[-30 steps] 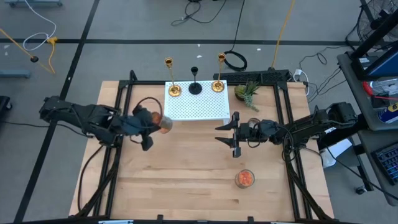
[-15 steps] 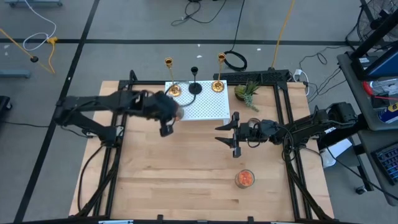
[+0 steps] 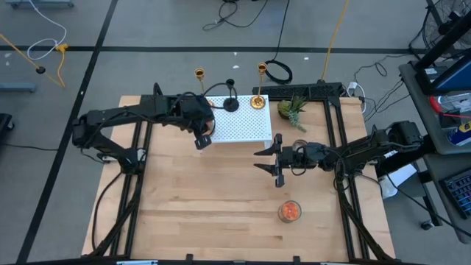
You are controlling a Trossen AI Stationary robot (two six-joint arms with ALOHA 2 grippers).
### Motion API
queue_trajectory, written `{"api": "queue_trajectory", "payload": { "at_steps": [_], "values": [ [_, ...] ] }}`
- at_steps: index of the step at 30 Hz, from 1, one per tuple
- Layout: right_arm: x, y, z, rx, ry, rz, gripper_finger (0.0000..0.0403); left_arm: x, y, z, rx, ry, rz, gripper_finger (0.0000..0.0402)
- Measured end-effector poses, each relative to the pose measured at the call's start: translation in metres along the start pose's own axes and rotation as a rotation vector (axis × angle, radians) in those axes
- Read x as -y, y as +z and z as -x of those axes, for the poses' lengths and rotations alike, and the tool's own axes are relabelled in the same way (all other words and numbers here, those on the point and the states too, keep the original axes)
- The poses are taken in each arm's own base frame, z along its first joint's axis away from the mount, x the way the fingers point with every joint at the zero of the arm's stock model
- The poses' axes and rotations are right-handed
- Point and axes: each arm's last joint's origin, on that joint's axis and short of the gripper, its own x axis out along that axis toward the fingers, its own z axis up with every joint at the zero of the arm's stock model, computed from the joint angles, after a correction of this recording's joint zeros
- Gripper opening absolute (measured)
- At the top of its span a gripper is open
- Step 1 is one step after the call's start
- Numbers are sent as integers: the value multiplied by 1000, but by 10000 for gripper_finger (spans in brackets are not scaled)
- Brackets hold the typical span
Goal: Pick & Place candle stick holders
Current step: Put the top orange scented candle on the shelf, then put the brown scented candle on the shelf
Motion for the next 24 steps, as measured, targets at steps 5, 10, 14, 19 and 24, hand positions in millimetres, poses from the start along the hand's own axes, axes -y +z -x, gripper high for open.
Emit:
{"api": "queue_trajectory", "payload": {
  "at_steps": [5,10,14,19,24],
  "values": [
    [0,0,0,2,0,0,173,-3,0,0,1,6,10,33],
    [0,0,0,2,-1,0,173,-4,5,0,47,27,-14,41],
    [0,0,0,2,-1,0,173,-3,9,0,89,21,-18,55],
    [0,0,0,2,-2,0,173,-3,9,0,87,26,-32,77],
    [0,0,0,2,-2,0,173,-5,9,4,109,68,-29,87]
  ]
}}
